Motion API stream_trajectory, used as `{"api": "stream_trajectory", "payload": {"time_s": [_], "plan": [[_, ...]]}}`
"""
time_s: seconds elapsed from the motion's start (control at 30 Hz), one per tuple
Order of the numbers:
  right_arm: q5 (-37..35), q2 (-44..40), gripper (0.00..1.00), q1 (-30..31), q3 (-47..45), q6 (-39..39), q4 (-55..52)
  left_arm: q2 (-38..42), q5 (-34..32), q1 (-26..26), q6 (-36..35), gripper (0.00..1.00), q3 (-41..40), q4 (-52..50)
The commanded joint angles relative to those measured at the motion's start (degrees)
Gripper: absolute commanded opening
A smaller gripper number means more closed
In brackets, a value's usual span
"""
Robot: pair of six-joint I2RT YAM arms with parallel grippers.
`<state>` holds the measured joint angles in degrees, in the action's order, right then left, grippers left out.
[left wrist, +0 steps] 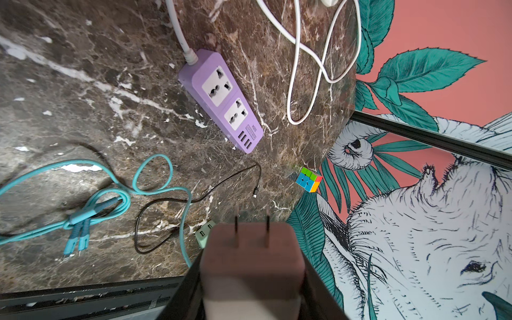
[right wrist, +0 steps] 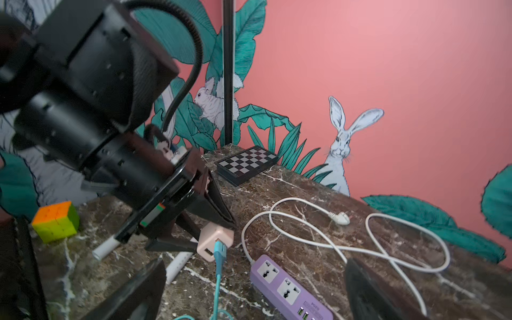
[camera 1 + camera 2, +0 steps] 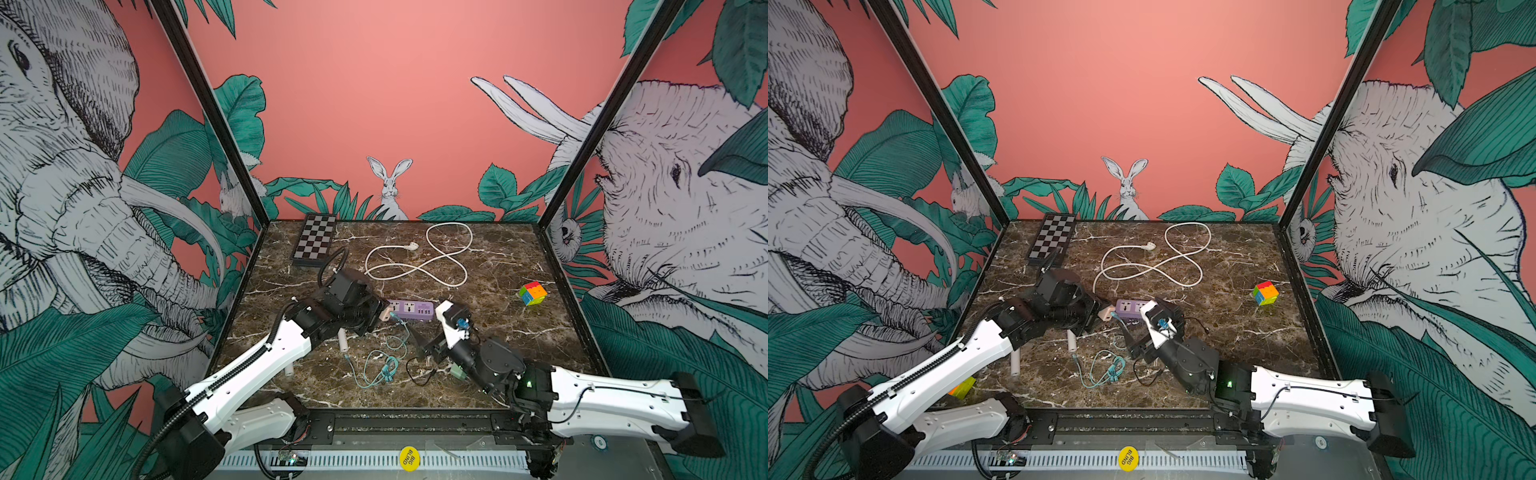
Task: Charge the electric toothbrush
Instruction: Insert the charging cable into the plug, then insert the plug into the socket.
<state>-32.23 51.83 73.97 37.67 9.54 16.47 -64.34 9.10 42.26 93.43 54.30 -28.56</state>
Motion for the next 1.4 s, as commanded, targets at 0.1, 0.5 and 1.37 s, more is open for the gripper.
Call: {"api": "stream_trajectory", "payload": {"time_s": [0.1,0.5,1.37], "plan": [[19.7,-0.3,0.99,-12.0,0.8,32.4,-5.4,0.8,1.7,-0.2,1.5,0.00,-4.6,11.2],[29.5,10.1,0.99,-17.0,-3.0,31.7,8.6,2.7,1.3,-0.2,2.8,0.00,-6.0,12.9],[29.4,24.5,0.62,-16.9,-2.4,37.5,24.0,3.5,1.4,-0.2,4.7,0.00,-8.1,14.6]]}}
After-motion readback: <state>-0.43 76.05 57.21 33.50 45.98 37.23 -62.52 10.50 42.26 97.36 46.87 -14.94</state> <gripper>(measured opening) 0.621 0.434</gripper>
